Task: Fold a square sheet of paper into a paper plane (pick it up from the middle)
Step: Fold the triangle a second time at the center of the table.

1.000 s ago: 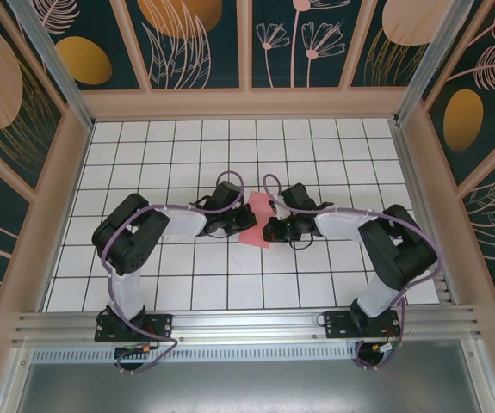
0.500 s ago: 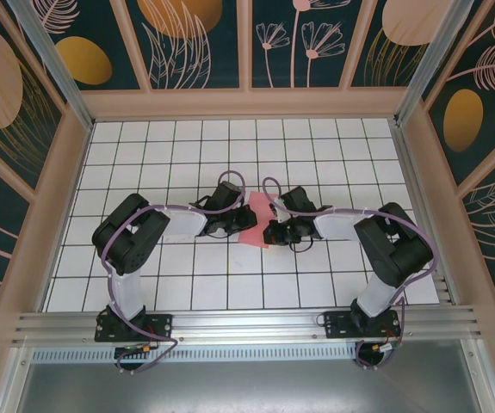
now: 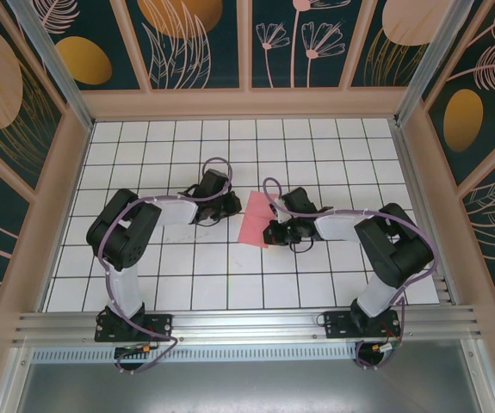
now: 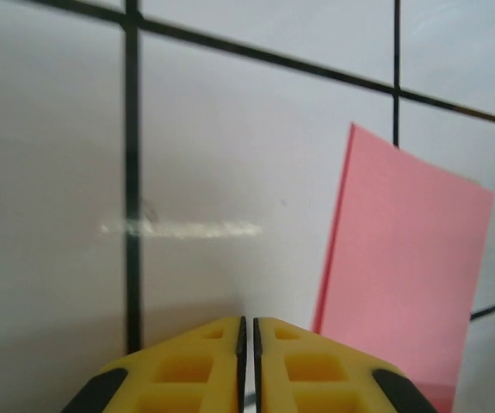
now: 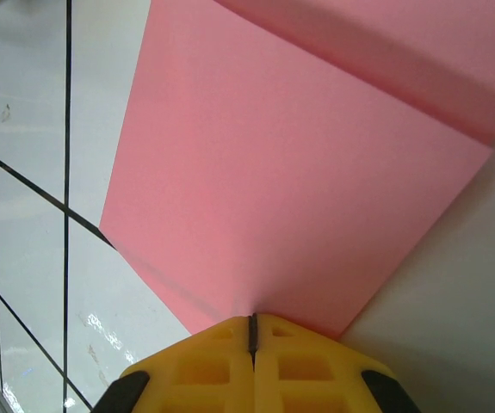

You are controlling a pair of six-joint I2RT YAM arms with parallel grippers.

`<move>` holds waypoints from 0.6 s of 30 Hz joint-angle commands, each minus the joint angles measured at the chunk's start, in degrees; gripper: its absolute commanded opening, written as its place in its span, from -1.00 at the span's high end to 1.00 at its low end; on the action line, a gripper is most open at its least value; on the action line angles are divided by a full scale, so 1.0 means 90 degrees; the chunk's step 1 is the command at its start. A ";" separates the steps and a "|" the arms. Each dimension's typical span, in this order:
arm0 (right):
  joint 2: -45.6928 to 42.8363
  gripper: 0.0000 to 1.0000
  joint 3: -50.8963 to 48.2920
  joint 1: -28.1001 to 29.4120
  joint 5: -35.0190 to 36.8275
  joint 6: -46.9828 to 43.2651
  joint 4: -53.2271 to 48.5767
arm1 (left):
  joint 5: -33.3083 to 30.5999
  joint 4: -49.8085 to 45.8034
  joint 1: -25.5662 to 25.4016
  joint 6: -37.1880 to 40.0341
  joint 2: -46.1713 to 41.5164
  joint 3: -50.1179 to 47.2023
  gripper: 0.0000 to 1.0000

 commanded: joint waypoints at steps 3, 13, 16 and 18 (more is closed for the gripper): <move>-0.0308 0.74 0.0426 0.0047 0.0047 0.0801 -0.0231 | 0.0144 -0.0309 0.0007 -0.0030 -0.0479 0.0190 0.55; -0.0826 0.17 0.0520 -0.0668 0.0665 0.0868 -0.0187 | 0.0720 0.0861 -0.0218 -0.1111 -0.1438 -0.1050 0.19; -0.0648 0.12 0.0542 -0.0817 0.0506 0.0632 -0.0242 | 0.0764 0.1335 -0.0351 -0.1464 -0.1455 -0.1331 0.17; -0.0516 0.11 0.0584 -0.0863 0.0389 0.0508 -0.0256 | 0.0821 0.1595 -0.0442 -0.1666 -0.1367 -0.1427 0.16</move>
